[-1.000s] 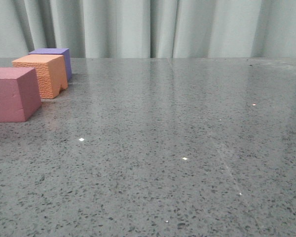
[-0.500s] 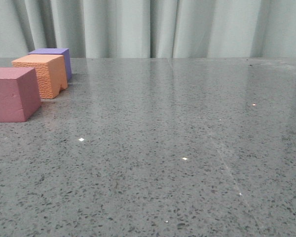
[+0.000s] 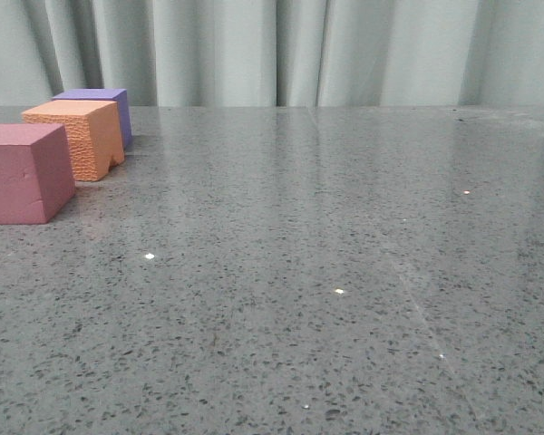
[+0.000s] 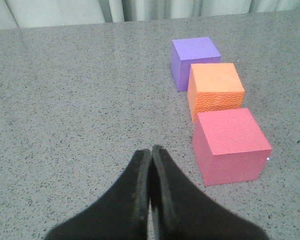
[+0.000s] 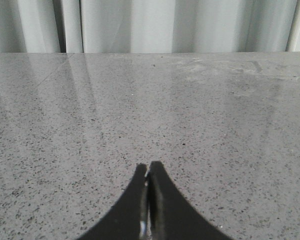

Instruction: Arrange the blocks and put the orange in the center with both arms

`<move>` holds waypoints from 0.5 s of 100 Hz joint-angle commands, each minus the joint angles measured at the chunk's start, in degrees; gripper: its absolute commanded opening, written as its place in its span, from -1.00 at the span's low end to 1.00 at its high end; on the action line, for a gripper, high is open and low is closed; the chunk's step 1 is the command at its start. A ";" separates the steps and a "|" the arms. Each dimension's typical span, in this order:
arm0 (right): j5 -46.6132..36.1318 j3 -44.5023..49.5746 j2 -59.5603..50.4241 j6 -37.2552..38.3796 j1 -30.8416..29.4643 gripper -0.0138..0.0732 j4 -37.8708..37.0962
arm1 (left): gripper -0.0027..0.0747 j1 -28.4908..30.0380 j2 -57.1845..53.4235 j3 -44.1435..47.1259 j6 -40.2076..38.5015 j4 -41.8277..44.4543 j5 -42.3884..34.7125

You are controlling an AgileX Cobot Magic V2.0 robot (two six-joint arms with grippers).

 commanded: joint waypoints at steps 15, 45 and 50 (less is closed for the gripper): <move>-5.03 -0.77 -1.42 -0.34 -0.29 -0.84 -0.02 | -0.98 4.10 -2.05 2.57 13.58 -8.04 -12.50; -5.03 -0.77 -1.42 -0.34 -0.29 -0.84 -0.02 | -0.98 15.86 -9.99 18.73 26.70 -20.03 -38.19; -5.03 -0.77 -1.42 -0.34 -0.29 -0.84 -0.02 | -0.98 16.41 -12.08 21.47 26.70 -20.03 -39.41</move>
